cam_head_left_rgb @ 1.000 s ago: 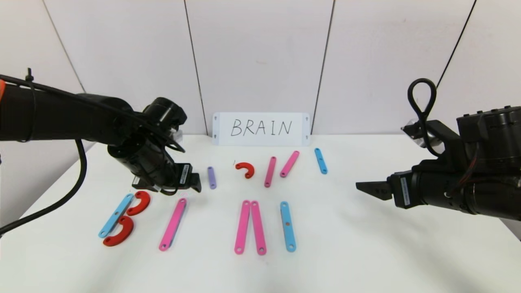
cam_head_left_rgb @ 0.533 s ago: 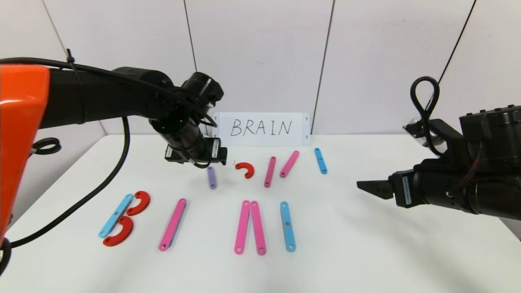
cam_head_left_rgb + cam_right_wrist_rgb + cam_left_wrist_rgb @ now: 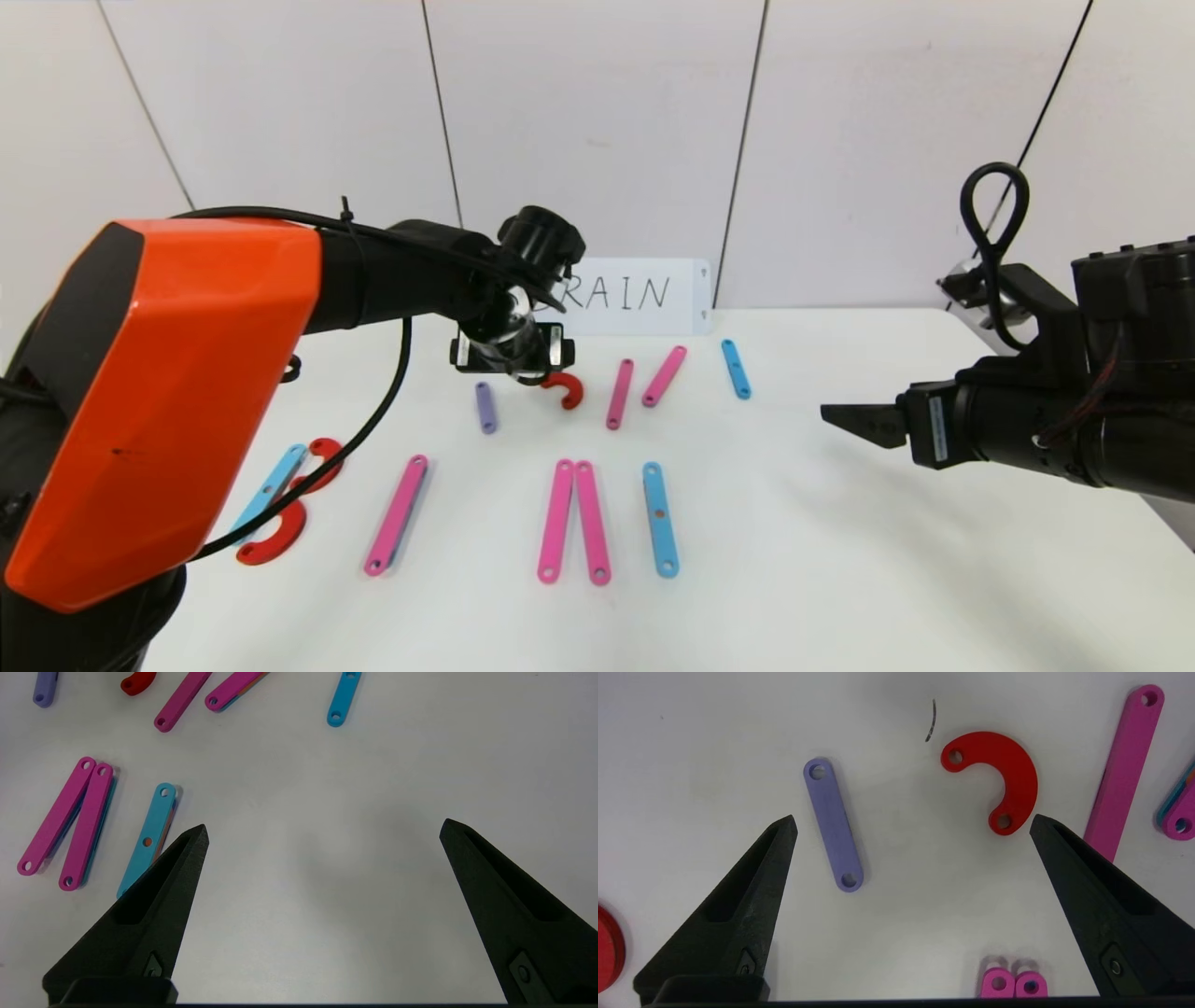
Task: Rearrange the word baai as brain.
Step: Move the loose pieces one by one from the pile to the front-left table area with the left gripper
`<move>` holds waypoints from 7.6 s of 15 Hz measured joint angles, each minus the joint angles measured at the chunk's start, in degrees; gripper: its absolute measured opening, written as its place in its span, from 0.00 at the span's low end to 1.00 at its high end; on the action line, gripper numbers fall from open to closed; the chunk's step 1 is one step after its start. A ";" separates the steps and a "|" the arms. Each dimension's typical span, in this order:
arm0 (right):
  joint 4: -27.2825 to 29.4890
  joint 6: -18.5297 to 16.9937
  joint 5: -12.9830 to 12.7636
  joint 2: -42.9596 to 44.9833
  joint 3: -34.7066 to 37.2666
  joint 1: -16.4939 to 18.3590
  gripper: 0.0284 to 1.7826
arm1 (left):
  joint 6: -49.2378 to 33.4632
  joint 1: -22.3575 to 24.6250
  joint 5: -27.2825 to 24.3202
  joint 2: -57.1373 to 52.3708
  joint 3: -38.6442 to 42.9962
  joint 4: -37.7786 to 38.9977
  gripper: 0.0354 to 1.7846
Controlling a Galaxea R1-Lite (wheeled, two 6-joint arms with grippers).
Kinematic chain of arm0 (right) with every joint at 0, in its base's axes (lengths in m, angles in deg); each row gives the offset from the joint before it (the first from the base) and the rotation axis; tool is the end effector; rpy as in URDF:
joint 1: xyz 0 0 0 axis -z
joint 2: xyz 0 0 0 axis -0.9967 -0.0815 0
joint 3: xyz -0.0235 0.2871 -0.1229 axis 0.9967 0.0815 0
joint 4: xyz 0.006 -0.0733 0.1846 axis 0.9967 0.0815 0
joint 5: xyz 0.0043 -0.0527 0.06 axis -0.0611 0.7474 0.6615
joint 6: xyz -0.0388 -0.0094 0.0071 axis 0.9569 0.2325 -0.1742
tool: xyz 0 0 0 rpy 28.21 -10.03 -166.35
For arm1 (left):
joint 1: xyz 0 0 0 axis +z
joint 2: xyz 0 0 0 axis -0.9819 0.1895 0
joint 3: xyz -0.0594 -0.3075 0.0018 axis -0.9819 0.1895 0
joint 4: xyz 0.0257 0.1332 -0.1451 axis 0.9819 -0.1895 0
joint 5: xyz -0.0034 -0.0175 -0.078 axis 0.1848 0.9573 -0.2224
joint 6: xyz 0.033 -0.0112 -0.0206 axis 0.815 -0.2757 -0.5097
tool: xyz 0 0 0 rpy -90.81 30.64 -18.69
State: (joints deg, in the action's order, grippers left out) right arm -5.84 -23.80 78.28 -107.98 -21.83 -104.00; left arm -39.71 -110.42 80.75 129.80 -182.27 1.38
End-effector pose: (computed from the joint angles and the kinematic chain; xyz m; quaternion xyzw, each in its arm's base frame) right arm 0.2494 0.0856 0.1876 -0.0055 0.2765 0.1601 0.9476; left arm 0.4150 -0.2348 0.1699 -0.0181 0.3769 0.0116 0.9260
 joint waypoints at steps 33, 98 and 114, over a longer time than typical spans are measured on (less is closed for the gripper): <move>-6.89 0.45 -0.09 0.04 2.86 -0.26 0.97 | -5.33 -4.07 6.72 12.08 -0.59 12.61 0.20; -6.80 0.37 -0.15 -0.71 2.86 -0.11 0.97 | 23.61 6.99 -19.99 -15.46 36.52 5.77 0.16; -6.83 0.39 -0.22 -1.04 2.84 -0.21 0.97 | 24.17 7.45 -19.41 -14.28 36.19 6.25 0.48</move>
State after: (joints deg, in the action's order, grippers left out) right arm -12.66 -23.41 78.06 -109.02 -18.99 -104.21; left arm -15.54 -102.97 61.35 115.53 -146.07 7.63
